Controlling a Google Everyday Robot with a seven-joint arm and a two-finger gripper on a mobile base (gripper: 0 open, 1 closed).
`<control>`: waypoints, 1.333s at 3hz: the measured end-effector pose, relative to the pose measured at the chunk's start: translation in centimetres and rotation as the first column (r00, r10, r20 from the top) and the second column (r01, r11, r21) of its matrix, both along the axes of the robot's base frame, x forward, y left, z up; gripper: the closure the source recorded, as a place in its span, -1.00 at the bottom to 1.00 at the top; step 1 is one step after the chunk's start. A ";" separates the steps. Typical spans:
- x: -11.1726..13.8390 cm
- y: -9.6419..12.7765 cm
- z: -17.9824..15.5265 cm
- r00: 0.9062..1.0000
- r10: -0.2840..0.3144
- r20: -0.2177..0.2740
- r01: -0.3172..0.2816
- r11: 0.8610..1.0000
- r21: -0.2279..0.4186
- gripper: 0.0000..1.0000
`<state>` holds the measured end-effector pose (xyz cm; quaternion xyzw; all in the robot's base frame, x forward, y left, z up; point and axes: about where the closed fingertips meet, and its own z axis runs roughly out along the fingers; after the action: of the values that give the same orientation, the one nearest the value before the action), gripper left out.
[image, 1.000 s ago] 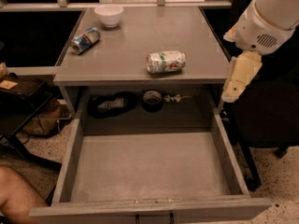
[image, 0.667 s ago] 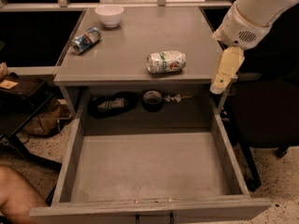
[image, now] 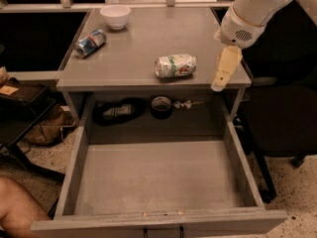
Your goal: Place 7up can into top drawer
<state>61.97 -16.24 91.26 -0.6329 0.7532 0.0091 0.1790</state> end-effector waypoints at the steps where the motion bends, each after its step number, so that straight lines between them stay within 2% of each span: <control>1: 1.9 0.0 0.0 1.000 -0.005 0.020 0.004 1.000 0.027 -1.00; 3: 8.2 1.5 -0.6 0.998 0.019 0.053 -0.021 0.999 0.045 -1.00; 4: 10.3 2.2 -1.3 0.998 0.026 0.055 -0.028 0.998 0.053 -1.00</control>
Offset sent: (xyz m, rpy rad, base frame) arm 0.1010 0.0128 0.0084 0.0544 -0.0727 0.0265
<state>72.28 -14.05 89.97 -0.6380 0.7389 0.0144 0.2163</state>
